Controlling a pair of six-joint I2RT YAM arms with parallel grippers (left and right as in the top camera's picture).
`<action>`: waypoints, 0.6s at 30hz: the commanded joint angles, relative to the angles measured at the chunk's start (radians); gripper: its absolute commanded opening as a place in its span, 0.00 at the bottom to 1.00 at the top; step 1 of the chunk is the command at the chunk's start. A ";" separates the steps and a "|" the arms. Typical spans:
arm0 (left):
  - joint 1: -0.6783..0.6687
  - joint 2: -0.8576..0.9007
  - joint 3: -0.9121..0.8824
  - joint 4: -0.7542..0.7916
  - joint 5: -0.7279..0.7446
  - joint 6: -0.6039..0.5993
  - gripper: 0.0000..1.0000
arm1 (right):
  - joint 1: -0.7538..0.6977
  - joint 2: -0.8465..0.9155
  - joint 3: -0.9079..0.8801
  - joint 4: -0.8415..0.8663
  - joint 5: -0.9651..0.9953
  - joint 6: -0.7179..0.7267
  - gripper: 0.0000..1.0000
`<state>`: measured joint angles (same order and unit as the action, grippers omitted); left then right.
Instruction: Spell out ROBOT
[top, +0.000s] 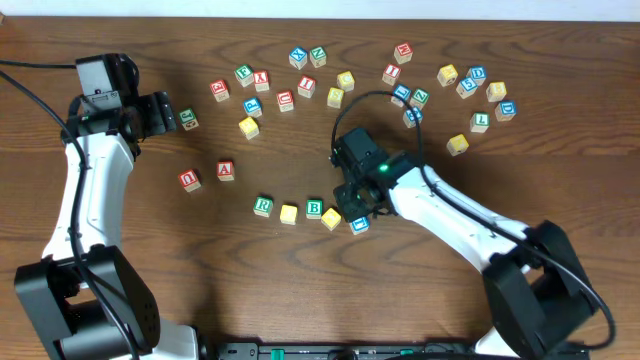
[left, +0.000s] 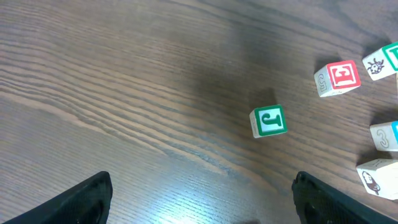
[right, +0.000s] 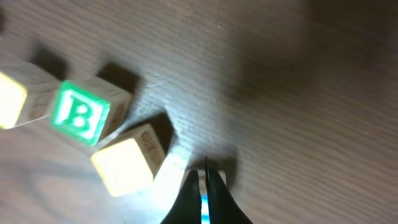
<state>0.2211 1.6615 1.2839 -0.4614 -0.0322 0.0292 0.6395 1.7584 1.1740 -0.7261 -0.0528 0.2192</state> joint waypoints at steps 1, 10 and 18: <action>0.002 -0.048 -0.005 -0.005 -0.002 -0.005 0.91 | -0.003 -0.042 0.018 -0.089 0.010 -0.016 0.01; 0.002 -0.059 -0.005 -0.025 -0.002 -0.005 0.91 | -0.003 -0.041 -0.007 -0.226 0.010 -0.216 0.01; 0.002 -0.059 -0.005 -0.032 -0.002 -0.005 0.91 | -0.003 -0.041 -0.122 -0.124 -0.025 -0.288 0.01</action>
<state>0.2211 1.6249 1.2839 -0.4908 -0.0322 0.0292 0.6395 1.7229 1.0985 -0.8696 -0.0528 -0.0074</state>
